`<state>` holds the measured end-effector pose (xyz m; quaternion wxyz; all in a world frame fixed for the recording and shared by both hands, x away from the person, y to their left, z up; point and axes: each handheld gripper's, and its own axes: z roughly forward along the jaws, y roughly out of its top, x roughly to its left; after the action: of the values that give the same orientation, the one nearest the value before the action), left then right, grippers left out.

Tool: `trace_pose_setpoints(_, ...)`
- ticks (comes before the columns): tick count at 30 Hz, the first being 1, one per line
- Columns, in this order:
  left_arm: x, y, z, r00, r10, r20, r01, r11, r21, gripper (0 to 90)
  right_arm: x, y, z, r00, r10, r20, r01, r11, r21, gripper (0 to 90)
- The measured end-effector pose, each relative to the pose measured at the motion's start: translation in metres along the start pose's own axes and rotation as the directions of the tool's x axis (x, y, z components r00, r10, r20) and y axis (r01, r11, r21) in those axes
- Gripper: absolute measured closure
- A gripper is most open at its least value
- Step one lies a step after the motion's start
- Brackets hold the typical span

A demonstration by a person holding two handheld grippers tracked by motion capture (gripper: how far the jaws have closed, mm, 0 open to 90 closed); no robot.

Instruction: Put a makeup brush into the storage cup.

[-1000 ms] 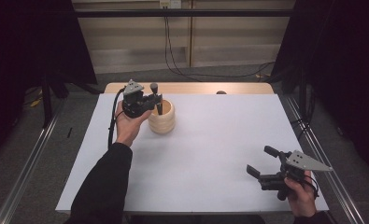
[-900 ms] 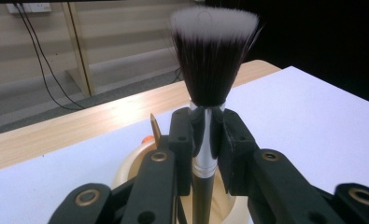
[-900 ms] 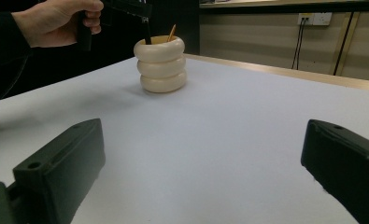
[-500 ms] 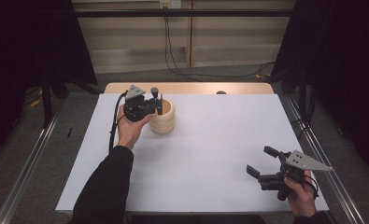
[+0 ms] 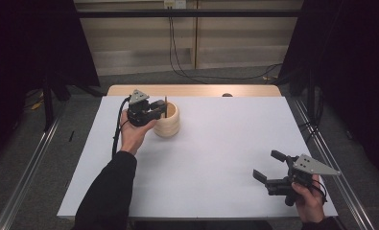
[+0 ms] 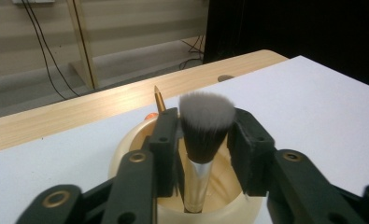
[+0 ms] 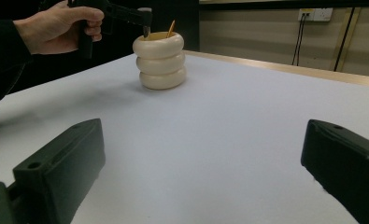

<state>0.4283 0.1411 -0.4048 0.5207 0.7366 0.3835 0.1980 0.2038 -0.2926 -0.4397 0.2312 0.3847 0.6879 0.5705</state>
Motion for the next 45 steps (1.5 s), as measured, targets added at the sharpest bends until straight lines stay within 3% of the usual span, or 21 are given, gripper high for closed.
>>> trace_pose_setpoints(5, 0.001, -0.001, -0.002, 0.9997, -0.002, -0.023, 0.002, 1.0, -0.006, 44.0, 0.0, 0.0, 0.0, 1.0, 0.001, -0.001, -0.001, 1.0, 0.0, 0.0)
trace_pose_setpoints(10, 0.002, -0.002, -0.002, 0.9999, -0.011, -0.006, 0.011, 0.9999, -0.005, 23.0, 0.0, 0.0, 0.001, 1.0, 0.004, -0.004, -0.004, 1.0, -0.002, 0.0)
trace_pose_setpoints(17, 0.002, -0.002, -0.002, 0.9997, -0.026, -0.003, 0.026, 0.9996, -0.008, 4.2, 0.0, 0.0, 0.001, 1.0, 0.001, -0.004, -0.001, 1.0, 0.001, 0.0)
trace_pose_setpoints(33, -0.002, -0.003, -0.011, 0.9998, -0.017, 0.013, 0.017, 0.9992, -0.036, 1.5, -0.001, -0.001, 0.002, 1.0, 0.008, -0.002, -0.008, 1.0, 0.006, 0.0)
trace_pose_setpoints(36, -0.005, -0.004, -0.015, 0.9998, -0.017, 0.013, 0.018, 0.9977, -0.066, 1.6, -0.002, -0.001, 0.002, 1.0, 0.009, -0.002, -0.009, 1.0, 0.013, 0.0)
trace_pose_setpoints(45, -0.012, -0.002, -0.035, 0.9997, -0.012, 0.019, 0.014, 0.997, -0.077, 2.0, -0.002, -0.001, 0.002, 1.0, 0.008, 0.004, -0.008, 1.0, 0.009, 0.0)
